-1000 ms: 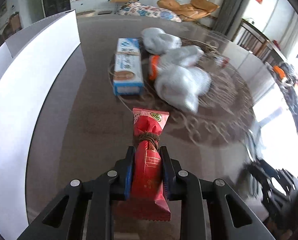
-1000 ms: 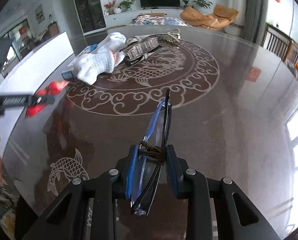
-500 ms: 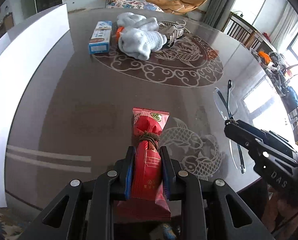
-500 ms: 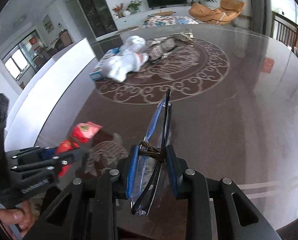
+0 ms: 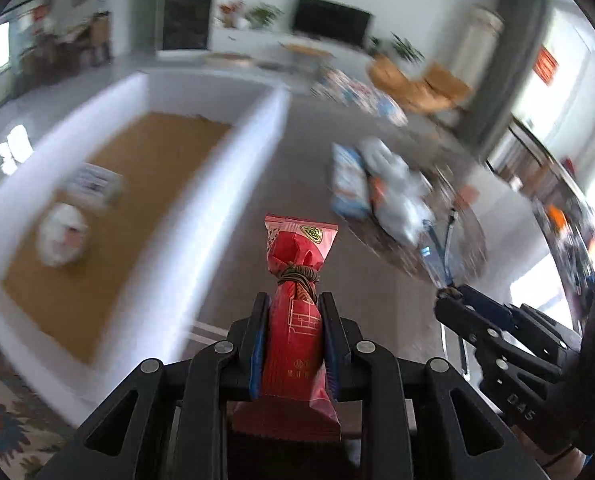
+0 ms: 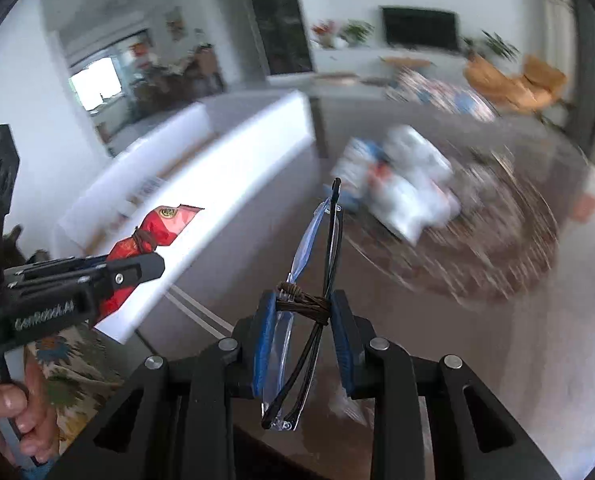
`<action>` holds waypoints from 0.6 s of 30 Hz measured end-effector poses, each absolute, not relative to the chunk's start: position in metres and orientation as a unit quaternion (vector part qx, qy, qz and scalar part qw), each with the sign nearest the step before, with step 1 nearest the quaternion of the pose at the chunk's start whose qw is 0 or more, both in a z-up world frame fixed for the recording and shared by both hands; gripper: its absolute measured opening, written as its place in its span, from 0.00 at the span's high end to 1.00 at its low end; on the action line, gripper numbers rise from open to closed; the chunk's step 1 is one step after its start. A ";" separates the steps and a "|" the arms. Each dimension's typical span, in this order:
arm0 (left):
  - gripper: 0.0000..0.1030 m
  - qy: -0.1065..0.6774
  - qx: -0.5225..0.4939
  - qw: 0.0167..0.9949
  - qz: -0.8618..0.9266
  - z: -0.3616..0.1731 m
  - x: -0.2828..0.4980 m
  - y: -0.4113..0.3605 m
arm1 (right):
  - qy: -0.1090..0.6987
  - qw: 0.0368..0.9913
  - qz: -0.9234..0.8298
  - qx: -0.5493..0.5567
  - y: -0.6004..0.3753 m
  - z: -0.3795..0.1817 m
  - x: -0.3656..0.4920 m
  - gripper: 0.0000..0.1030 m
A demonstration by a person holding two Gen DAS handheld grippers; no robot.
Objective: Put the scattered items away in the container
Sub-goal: 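Carry the packet and eyeglasses over the container and open both tools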
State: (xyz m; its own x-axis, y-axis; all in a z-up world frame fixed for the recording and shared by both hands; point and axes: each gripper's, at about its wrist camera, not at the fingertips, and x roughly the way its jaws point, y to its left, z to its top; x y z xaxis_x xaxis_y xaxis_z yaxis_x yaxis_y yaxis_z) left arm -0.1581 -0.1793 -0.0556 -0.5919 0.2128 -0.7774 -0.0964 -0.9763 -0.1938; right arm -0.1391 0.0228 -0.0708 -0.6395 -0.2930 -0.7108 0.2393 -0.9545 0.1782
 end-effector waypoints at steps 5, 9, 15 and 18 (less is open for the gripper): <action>0.77 -0.095 -0.428 0.017 0.899 -0.045 -0.179 -0.248 | -0.008 0.210 -0.906 0.367 -0.044 -0.048 -0.173 0.73; 0.77 -0.117 -0.439 -0.023 0.891 -0.053 -0.207 -0.290 | -0.014 0.260 -0.901 0.346 -0.097 -0.036 -0.209 0.73; 0.77 -0.129 -0.462 -0.047 0.876 -0.070 -0.248 -0.318 | -0.019 0.286 -0.896 0.337 -0.152 -0.040 -0.281 0.73; 0.77 -0.132 -0.480 -0.059 0.865 -0.083 -0.258 -0.324 | -0.040 0.293 -0.880 0.371 -0.169 -0.056 -0.313 0.73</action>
